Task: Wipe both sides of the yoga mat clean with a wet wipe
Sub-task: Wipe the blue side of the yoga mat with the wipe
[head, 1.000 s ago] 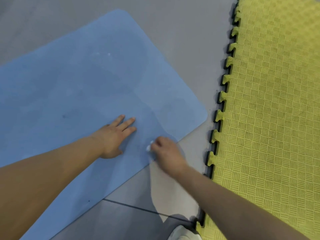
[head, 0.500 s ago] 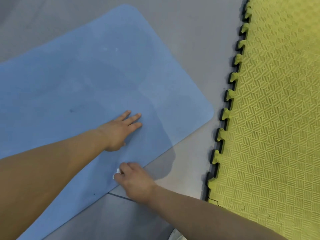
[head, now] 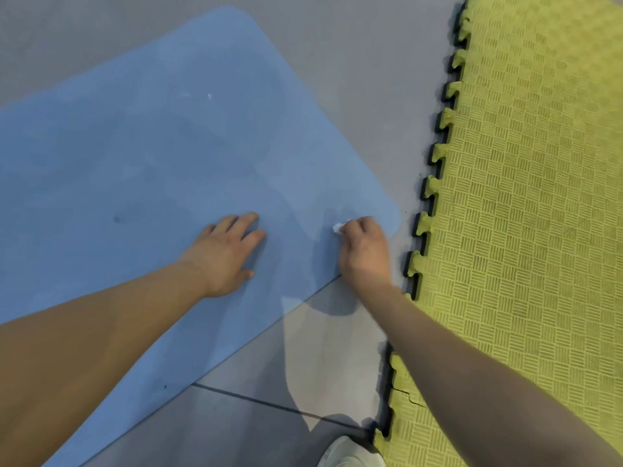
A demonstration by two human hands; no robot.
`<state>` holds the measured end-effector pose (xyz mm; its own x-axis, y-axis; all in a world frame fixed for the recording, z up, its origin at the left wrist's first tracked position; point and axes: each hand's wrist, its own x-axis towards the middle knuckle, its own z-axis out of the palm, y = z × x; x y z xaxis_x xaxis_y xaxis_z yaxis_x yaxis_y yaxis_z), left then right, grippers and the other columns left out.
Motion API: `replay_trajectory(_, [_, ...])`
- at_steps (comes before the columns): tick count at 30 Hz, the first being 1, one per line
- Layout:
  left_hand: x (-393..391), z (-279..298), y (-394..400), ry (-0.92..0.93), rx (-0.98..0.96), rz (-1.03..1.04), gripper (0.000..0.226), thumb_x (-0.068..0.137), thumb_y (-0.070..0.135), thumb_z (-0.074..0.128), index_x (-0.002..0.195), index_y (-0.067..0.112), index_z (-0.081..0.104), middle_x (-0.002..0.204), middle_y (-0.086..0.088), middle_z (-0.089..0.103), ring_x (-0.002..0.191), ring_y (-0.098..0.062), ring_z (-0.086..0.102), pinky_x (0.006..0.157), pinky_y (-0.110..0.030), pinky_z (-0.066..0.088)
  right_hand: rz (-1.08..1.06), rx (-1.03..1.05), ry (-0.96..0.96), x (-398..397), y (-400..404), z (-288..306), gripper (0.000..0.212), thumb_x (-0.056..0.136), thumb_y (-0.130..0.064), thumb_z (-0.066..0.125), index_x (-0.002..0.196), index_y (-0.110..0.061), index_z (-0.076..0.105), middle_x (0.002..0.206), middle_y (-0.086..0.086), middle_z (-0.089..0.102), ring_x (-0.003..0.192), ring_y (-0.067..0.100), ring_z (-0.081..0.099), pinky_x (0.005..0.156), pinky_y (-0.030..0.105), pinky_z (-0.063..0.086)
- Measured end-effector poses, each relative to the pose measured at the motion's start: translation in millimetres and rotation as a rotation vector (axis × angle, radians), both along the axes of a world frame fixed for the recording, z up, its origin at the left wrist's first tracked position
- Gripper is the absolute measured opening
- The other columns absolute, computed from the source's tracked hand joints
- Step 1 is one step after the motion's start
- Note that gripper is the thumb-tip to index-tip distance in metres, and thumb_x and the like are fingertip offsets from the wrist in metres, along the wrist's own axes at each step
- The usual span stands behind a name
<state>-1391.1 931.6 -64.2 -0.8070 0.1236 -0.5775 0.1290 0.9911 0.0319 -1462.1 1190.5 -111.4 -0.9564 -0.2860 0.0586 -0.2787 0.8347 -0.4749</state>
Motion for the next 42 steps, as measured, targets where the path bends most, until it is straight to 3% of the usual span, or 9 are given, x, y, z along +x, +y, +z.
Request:
replay_trajectory(6, [-10, -2, -12, -0.09, -0.101, 0.251, 0.126, 0.071, 0.083, 0.062, 0.153, 0.039, -0.024, 0.159, 0.0, -0.039, 0.15, -0.037, -0.023, 0.117, -0.063, 0.02, 0.562, -0.006, -0.055, 54, -33, 3, 0.017, 0.081, -0.013, 0.068, 0.098, -0.014, 0.065, 0.093, 0.009, 0.056, 0.081, 0.03, 0.052, 0.071, 0.037, 0.037])
replay_trajectory(12, [-14, -9, -24, -0.195, -0.015, 0.413, 0.137, 0.059, 0.089, 0.066, 0.144, 0.051, -0.034, 0.155, 0.007, -0.044, 0.149, -0.039, -0.026, 0.113, -0.064, 0.031, -0.005, 0.094, 0.049, -52, 49, 0, 0.022, 0.077, 0.002, 0.061, 0.096, -0.005, 0.068, 0.093, 0.015, 0.057, 0.077, 0.034, 0.058, 0.071, 0.033, 0.048])
replay_trajectory(16, [-16, -10, -35, -0.173, 0.011, 0.389, 0.11, 0.08, 0.077, 0.059, 0.152, 0.051, -0.02, 0.161, 0.006, -0.032, 0.15, -0.041, -0.017, 0.117, -0.058, 0.029, -0.193, 0.063, 0.063, -46, 29, 0, 0.019, 0.076, 0.009, 0.059, 0.09, -0.002, 0.065, 0.088, 0.016, 0.056, 0.069, 0.035, 0.056, 0.061, 0.029, 0.038])
replay_trajectory(20, [-28, 0, -41, -0.089, -0.073, 0.299, 0.088, 0.088, 0.072, 0.052, 0.156, 0.048, 0.002, 0.164, 0.004, -0.004, 0.146, -0.037, 0.011, 0.108, -0.05, 0.042, 0.088, -0.09, 0.009, -4, -27, -10, 0.02, 0.078, -0.001, 0.058, 0.096, -0.005, 0.067, 0.089, 0.014, 0.055, 0.078, 0.032, 0.054, 0.069, 0.033, 0.043])
replay_trajectory(24, [-46, 12, -42, -0.054, -0.187, 0.193, 0.1, 0.075, 0.082, 0.059, 0.153, 0.044, 0.009, 0.156, 0.003, 0.015, 0.138, -0.03, 0.028, 0.102, -0.048, 0.043, 0.383, -0.051, 0.034, -25, -29, -8, 0.022, 0.078, -0.002, 0.054, 0.094, -0.009, 0.067, 0.086, 0.012, 0.054, 0.072, 0.032, 0.053, 0.063, 0.035, 0.041])
replay_trajectory(29, [-55, 3, -44, -0.171, -0.201, 0.289, 0.132, 0.067, 0.084, 0.066, 0.151, 0.043, -0.026, 0.161, 0.003, -0.034, 0.151, -0.04, -0.015, 0.111, -0.064, 0.032, -0.045, 0.032, 0.07, -99, 9, -8, 0.019, 0.077, 0.0, 0.05, 0.088, -0.003, 0.065, 0.089, 0.017, 0.055, 0.07, 0.037, 0.056, 0.063, 0.04, 0.049])
replay_trajectory(33, [-57, -7, -52, -0.277, -0.069, 0.344, 0.13, 0.07, 0.078, 0.069, 0.149, 0.046, -0.031, 0.157, 0.006, -0.042, 0.149, -0.045, -0.021, 0.116, -0.062, 0.028, -0.219, -0.046, 0.051, -82, -33, -10, 0.016, 0.081, 0.002, 0.051, 0.088, -0.003, 0.064, 0.089, 0.017, 0.056, 0.074, 0.037, 0.056, 0.066, 0.036, 0.043])
replay_trajectory(39, [-63, -5, -57, -0.304, -0.053, 0.324, 0.119, 0.083, 0.067, 0.067, 0.15, 0.044, -0.029, 0.159, 0.004, -0.038, 0.15, -0.046, -0.017, 0.122, -0.052, 0.021, 0.501, -0.11, 0.023, -13, -130, -6, 0.02, 0.078, -0.011, 0.05, 0.092, -0.01, 0.064, 0.085, 0.014, 0.054, 0.074, 0.032, 0.052, 0.065, 0.038, 0.042])
replay_trajectory(42, [-63, -3, -57, -0.294, -0.069, 0.299, 0.116, 0.085, 0.064, 0.067, 0.152, 0.042, -0.026, 0.161, 0.002, -0.034, 0.15, -0.047, -0.012, 0.123, -0.049, 0.019, 0.506, 0.006, 0.042, -62, -103, -7, 0.016, 0.083, -0.012, 0.053, 0.093, -0.011, 0.064, 0.09, 0.014, 0.056, 0.082, 0.033, 0.054, 0.071, 0.037, 0.043])
